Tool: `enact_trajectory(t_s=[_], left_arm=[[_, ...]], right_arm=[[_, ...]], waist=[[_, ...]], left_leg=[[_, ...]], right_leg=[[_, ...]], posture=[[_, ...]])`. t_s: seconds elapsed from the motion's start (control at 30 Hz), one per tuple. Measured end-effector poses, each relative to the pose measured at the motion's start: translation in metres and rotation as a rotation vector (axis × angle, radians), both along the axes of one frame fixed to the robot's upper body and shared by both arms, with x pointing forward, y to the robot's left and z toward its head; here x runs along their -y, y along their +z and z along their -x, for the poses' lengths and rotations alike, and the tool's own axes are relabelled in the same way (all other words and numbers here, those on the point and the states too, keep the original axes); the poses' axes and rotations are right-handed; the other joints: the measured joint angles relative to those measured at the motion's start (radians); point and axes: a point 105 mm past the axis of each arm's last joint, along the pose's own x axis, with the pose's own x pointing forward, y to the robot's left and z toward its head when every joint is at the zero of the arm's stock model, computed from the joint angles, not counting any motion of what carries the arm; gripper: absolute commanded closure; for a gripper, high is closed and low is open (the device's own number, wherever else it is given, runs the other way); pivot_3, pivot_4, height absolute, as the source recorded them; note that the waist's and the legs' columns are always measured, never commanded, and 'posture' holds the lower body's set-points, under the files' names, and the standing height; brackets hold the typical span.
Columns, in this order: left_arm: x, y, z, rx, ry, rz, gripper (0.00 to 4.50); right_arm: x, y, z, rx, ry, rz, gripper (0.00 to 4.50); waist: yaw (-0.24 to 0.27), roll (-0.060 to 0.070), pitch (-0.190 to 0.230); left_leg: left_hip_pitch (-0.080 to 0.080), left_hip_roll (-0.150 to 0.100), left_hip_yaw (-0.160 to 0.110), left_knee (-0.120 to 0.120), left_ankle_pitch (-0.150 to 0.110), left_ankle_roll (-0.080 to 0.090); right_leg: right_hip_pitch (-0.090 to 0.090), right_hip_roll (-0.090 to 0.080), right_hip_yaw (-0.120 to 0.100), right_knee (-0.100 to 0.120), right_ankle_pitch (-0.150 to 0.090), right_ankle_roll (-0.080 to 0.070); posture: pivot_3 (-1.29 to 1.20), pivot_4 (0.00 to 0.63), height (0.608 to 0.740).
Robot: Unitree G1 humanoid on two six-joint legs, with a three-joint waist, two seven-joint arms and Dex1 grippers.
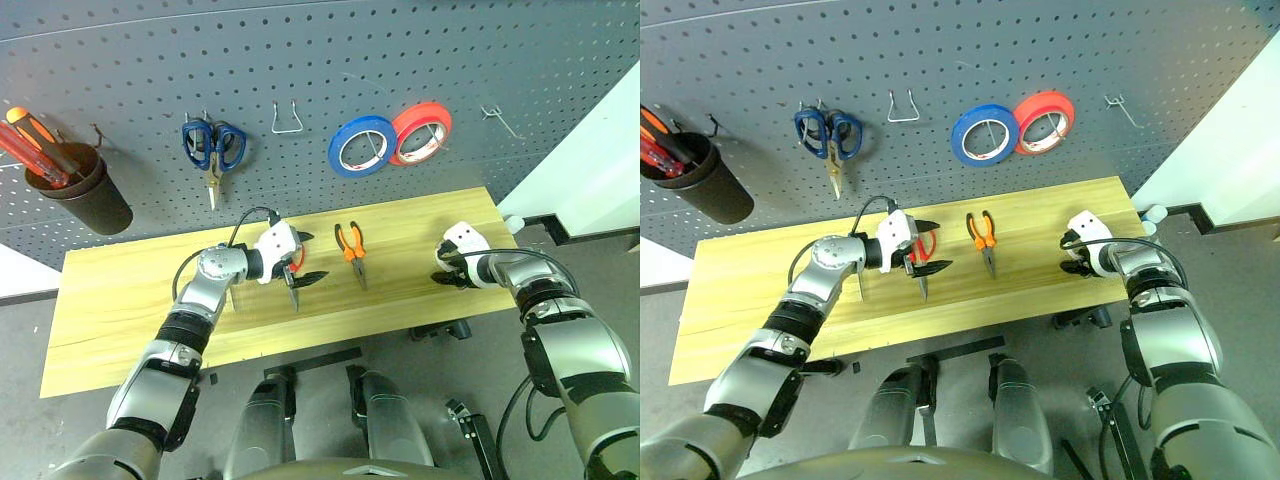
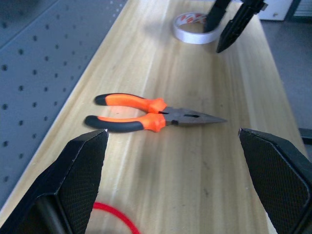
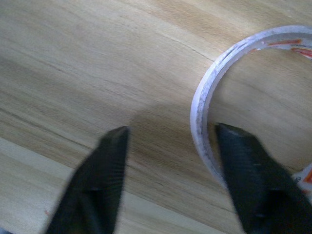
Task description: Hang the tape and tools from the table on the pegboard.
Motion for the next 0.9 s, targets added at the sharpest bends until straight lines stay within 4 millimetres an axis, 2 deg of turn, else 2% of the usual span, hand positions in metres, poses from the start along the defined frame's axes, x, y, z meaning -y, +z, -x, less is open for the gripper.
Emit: enact_trajectory(t_s=[0.2,0.3,0.5,0.57,0.67,0.73,0.9], left_arm=[[-0.009,-0.011,0.007,-0.044,0.026,-0.006,0.0],[-0.014,-0.014,0.009,-0.057,0.036,-0.015,0.0],[-0.014,-0.006,0.009,-0.043,0.03,-0.001,0.0],[-0.013,-0.001,0.01,-0.027,0.019,0.009,0.0],[-0.013,0.003,0.014,-0.015,0.017,0.027,0.0],[-0.014,0.004,0.018,-0.011,0.019,0.042,0.0],[-0.025,0.0,0.027,-0.032,0.05,0.05,0.0]], right_arm=[[-0.001,-0.001,0.001,-0.01,0.013,0.004,4.45],[-0.001,-0.001,0.0,-0.007,0.01,0.004,4.49],[-0.002,0.002,0.001,-0.004,0.038,-0.007,4.49],[-0.001,0.013,-0.001,0.012,0.072,-0.022,4.49],[0.005,0.043,-0.001,0.076,0.129,-0.056,4.49],[0.006,0.061,0.012,0.139,0.158,-0.087,4.49],[-0.017,0.075,0.057,0.19,0.173,-0.185,4.49]], waist=[[0.0,0.0,0.0],[0.0,0.0,0.0],[0.001,0.0,0.0],[0.002,0.0,0.0],[0.006,0.0,0.0],[0.015,0.001,-0.001],[0.032,0.003,-0.003]], left_leg=[[0.0,0.0,0.0,0.0,0.0,0.0],[0.0,0.0,0.0,0.0,0.0,0.0],[0.0,0.0,0.0,0.0,0.0,0.0],[0.0,0.0,0.0,0.0,0.0,0.0],[0.0,0.0,0.0,0.0,0.0,0.0],[0.0,0.0,-0.001,0.0,0.0,0.0],[0.0,0.001,0.0,0.001,0.0,-0.001]], right_leg=[[0.0,0.0,0.0,0.001,0.0,0.0],[0.0,0.0,0.0,0.001,0.0,0.0],[0.0,0.0,0.0,0.001,0.0,0.0],[0.0,0.0,0.0,0.001,0.0,0.0],[0.0,0.0,0.0,0.001,0.001,0.001],[0.0,0.0,-0.001,0.001,0.001,0.001],[0.0,0.0,-0.001,0.001,0.001,0.002]], posture=[[-0.05,0.305,0.74],[-0.05,0.302,0.74],[-0.04,0.267,0.74],[-0.04,0.253,0.74],[-0.05,0.233,0.74],[-0.05,0.224,0.74],[-0.09,0.194,0.74]])
